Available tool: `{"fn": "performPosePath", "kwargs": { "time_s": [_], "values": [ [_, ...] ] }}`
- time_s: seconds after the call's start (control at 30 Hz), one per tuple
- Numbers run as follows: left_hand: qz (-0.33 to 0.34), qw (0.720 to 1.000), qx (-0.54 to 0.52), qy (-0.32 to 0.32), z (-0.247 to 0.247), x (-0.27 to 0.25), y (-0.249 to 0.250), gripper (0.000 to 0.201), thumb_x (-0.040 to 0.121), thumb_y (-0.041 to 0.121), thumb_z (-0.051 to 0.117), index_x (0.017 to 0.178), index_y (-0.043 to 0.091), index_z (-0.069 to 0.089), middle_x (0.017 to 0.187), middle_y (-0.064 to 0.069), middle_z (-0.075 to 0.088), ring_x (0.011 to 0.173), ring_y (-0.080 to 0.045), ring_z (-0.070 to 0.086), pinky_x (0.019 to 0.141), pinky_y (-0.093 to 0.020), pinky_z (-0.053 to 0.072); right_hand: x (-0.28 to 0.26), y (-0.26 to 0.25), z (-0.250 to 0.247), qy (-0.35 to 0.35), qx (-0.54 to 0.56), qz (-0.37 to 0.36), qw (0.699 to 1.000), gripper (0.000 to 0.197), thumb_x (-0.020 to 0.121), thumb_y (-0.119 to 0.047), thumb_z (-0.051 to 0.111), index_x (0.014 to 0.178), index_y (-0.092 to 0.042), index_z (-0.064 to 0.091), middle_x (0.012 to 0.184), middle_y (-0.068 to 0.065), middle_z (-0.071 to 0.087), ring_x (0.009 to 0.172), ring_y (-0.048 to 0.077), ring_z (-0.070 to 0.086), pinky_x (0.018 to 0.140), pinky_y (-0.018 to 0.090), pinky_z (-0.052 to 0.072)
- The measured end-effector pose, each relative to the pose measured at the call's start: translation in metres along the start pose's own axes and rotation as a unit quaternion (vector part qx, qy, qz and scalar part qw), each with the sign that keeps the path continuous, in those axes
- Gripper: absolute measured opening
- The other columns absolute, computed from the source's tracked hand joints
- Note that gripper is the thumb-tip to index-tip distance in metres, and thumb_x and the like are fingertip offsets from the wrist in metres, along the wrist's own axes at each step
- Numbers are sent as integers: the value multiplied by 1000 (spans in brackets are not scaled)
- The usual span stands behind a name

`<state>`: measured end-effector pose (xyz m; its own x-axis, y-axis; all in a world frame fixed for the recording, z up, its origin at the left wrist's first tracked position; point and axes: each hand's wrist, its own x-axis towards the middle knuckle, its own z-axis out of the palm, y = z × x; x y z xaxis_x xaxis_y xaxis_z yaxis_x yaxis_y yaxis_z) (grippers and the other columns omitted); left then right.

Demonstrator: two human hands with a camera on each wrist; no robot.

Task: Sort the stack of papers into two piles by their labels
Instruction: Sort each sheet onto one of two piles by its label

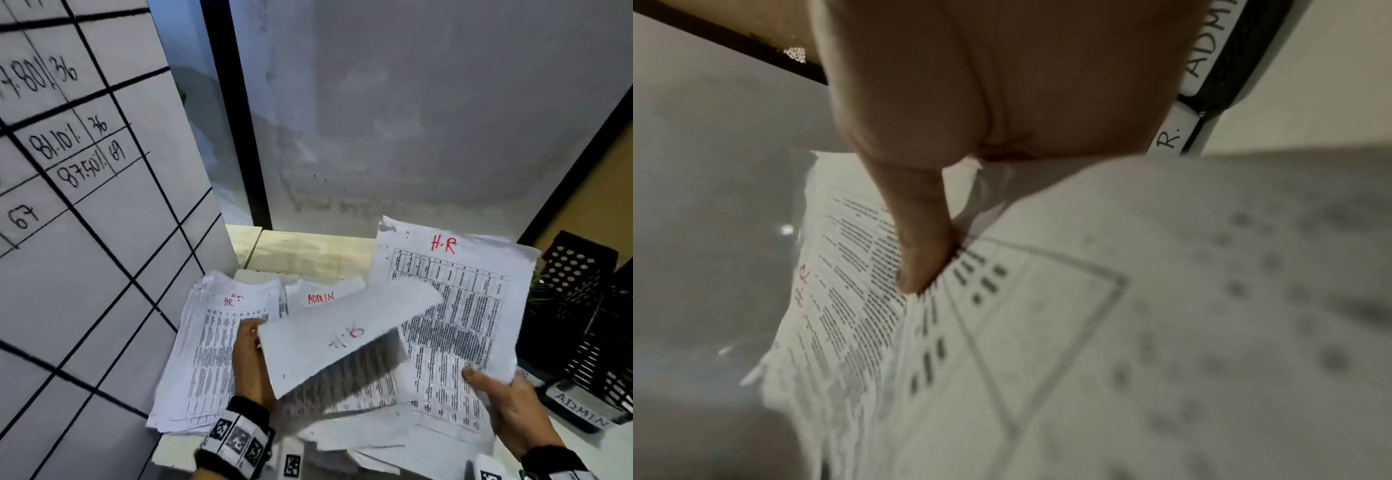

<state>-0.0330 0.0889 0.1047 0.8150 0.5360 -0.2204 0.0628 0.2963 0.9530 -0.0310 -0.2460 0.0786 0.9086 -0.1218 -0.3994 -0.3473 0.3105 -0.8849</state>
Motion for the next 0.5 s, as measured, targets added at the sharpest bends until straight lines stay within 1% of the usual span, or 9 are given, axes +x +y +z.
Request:
{"fn": "performPosePath", "kwargs": {
  "time_s": [0.03, 0.07, 0.1, 0.17, 0.27, 0.33, 0.37, 0.43, 0.5],
  "values": [
    [12, 998, 39, 49, -15, 13, -3, 9, 90, 12, 48, 83, 16, 46, 65, 3, 54, 65, -20, 54, 57, -33, 39, 1, 0, -1, 12, 1, 1, 1000, 36, 68, -3, 70, 103, -4, 64, 109, 26, 68, 77, 29, 71, 59, 31, 60],
    [47, 986, 130, 90, -32, 27, -8, 13, 89, 4, 50, 90, 14, 42, 72, 1, 52, 71, -24, 53, 58, -33, 37, 2, -1, -1, 17, 7, 3, 1000, 36, 72, -1, 69, 107, -3, 63, 111, 25, 68, 81, 30, 68, 58, 25, 58],
    [69, 964, 227, 121, -48, 41, -14, 20, 88, 0, 53, 95, 12, 39, 77, -1, 51, 76, -26, 52, 60, -33, 37, 3, -1, -2, 25, 15, 4, 1000, 39, 74, 3, 68, 112, -1, 61, 113, 25, 66, 86, 29, 65, 58, 20, 57],
    [74, 931, 324, 148, -77, 64, -20, 37, 82, 9, 71, 97, 7, 38, 81, -6, 52, 75, -26, 51, 59, -32, 36, 4, 0, -4, 32, 16, 4, 999, 56, 68, 2, 70, 122, 5, 57, 115, 26, 65, 92, 30, 63, 61, 18, 57],
    [73, 894, 422, 128, -108, 92, -23, 43, 76, 23, 80, 87, 4, 44, 75, -12, 52, 68, -27, 49, 57, -33, 35, 3, 2, -2, 18, -24, 14, 999, 60, 57, -5, 80, 113, 4, 61, 103, 25, 67, 88, 35, 61, 69, 30, 58],
    [63, 867, 482, 106, -123, 109, -30, 37, 77, 24, 79, 78, 4, 48, 68, -11, 54, 63, -27, 49, 55, -32, 35, 1, 4, 1, 12, -37, 12, 999, 50, 61, -5, 80, 107, 6, 62, 91, 25, 67, 79, 33, 61, 67, 37, 56],
    [47, 858, 502, 97, -126, 114, -32, 33, 78, 23, 78, 76, 4, 51, 68, -12, 56, 63, -27, 52, 56, -32, 38, 0, 4, 3, 12, -38, 6, 999, 44, 65, -2, 75, 105, 8, 61, 85, 21, 69, 73, 30, 64, 62, 35, 57],
    [15, 843, 533, 71, -127, 122, -32, 23, 80, 19, 74, 78, 2, 59, 79, -16, 61, 74, -32, 58, 68, -35, 46, -2, 4, 7, 6, -41, -12, 999, 31, 70, 5, 69, 100, 9, 62, 75, 13, 70, 63, 23, 66, 54, 30, 57],
    [13, 821, 568, 53, -119, 124, -33, 22, 81, 18, 72, 88, -2, 66, 105, -22, 60, 96, -37, 59, 85, -39, 48, -4, 3, 9, 0, -51, -19, 999, 22, 76, 10, 66, 97, 7, 63, 75, 13, 71, 65, 26, 66, 56, 33, 57]
  ]
}}
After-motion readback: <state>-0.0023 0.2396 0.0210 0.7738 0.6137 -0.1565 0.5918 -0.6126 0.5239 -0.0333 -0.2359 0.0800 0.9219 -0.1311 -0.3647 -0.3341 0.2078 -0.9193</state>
